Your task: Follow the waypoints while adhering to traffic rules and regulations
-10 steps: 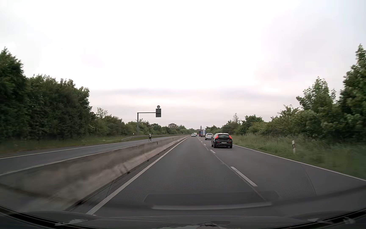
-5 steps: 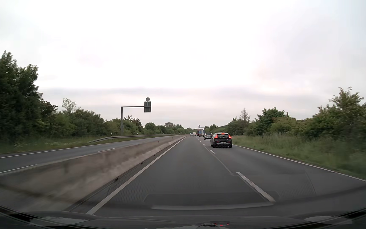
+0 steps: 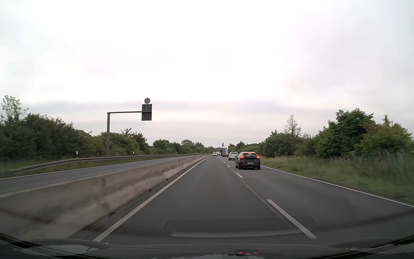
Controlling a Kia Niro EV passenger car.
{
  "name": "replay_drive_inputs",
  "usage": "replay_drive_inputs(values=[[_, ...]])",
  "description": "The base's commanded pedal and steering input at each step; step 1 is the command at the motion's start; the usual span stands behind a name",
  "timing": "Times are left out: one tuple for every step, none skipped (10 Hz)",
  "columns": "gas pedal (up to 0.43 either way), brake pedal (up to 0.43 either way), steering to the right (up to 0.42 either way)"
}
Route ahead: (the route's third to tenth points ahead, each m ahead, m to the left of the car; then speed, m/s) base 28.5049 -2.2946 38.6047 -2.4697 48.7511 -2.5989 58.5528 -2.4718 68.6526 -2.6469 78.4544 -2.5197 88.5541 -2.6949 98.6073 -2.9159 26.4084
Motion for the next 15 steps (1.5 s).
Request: replay_drive_inputs(values=[[0.240, 0.000, 0.006], [0.228, 0.000, 0.005], [0.228, 0.000, 0.006], [0.197, 0.000, 0.005], [0.189, 0.000, 0.005], [0.177, 0.000, 0.005], [0.177, 0.000, 0.005], [0.157, 0.000, 0.005], [0.008, 0.000, 0.005], [0.000, 0.000, 0.005], [0.000, 0.000, 0.006], [0.000, 0.000, 0.005], [0.000, 0.000, 0.005], [0.000, 0.000, 0.005], [0.047, 0.000, 0.005]])
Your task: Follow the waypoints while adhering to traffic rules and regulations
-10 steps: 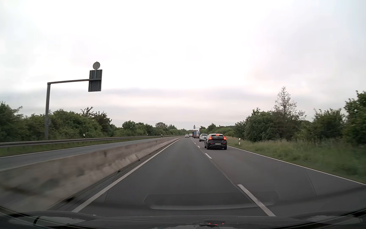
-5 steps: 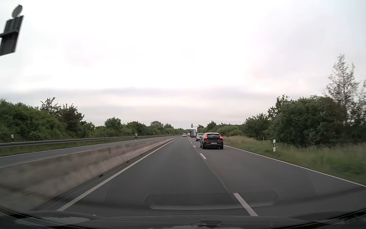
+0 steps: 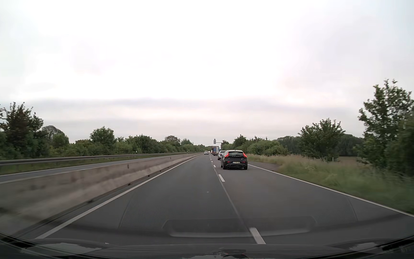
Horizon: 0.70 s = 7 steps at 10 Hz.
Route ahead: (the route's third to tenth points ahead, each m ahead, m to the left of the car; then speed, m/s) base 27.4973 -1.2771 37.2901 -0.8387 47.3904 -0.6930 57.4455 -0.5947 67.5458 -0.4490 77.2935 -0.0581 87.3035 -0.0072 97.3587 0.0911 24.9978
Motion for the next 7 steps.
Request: replay_drive_inputs(values=[[0.047, 0.000, 0.005], [0.047, 0.000, 0.005], [0.047, 0.000, 0.005], [0.047, 0.000, 0.005], [0.047, 0.000, 0.005], [0.047, 0.000, 0.004], [0.059, 0.000, 0.004]])
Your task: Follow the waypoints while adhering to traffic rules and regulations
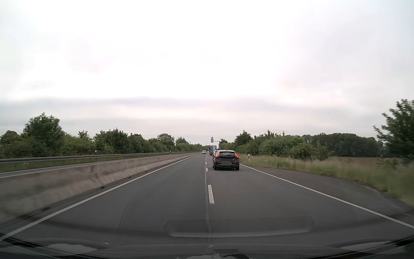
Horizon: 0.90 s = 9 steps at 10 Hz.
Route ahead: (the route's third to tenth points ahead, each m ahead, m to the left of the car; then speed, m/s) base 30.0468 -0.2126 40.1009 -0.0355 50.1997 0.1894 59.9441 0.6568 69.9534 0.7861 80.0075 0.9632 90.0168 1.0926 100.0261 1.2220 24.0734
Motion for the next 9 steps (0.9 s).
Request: replay_drive_inputs(values=[[0.059, 0.000, 0.004], [0.067, 0.000, 0.004], [0.067, 0.000, 0.004], [0.067, 0.000, 0.003], [0.067, 0.000, 0.003], [0.067, 0.000, 0.003], [0.079, 0.000, 0.003], [0.079, 0.000, 0.002], [0.087, 0.000, 0.000]])
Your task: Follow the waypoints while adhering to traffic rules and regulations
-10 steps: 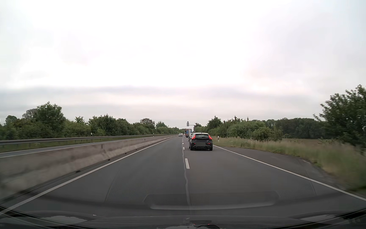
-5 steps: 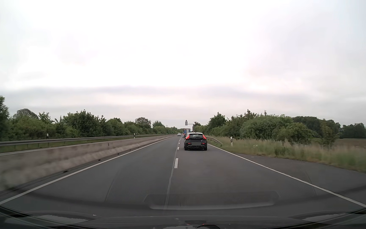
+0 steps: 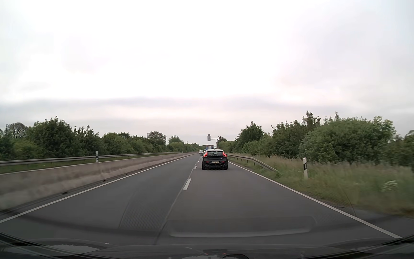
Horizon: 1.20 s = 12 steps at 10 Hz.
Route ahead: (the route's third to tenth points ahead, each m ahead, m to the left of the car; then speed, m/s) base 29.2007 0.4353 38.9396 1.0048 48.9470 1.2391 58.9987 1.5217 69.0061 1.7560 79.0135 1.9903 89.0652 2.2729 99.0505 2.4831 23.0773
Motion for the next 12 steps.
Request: replay_drive_inputs(values=[[0.098, 0.000, 0.000], [0.098, 0.000, 0.000], [0.098, 0.000, -0.001], [0.098, 0.000, -0.002], [0.098, 0.000, -0.005], [0.098, 0.000, -0.006], [0.098, 0.000, -0.006], [0.098, 0.000, -0.006], [0.098, 0.000, -0.006], [0.098, 0.000, -0.006], [0.098, 0.000, -0.006], [0.110, 0.000, -0.006]])
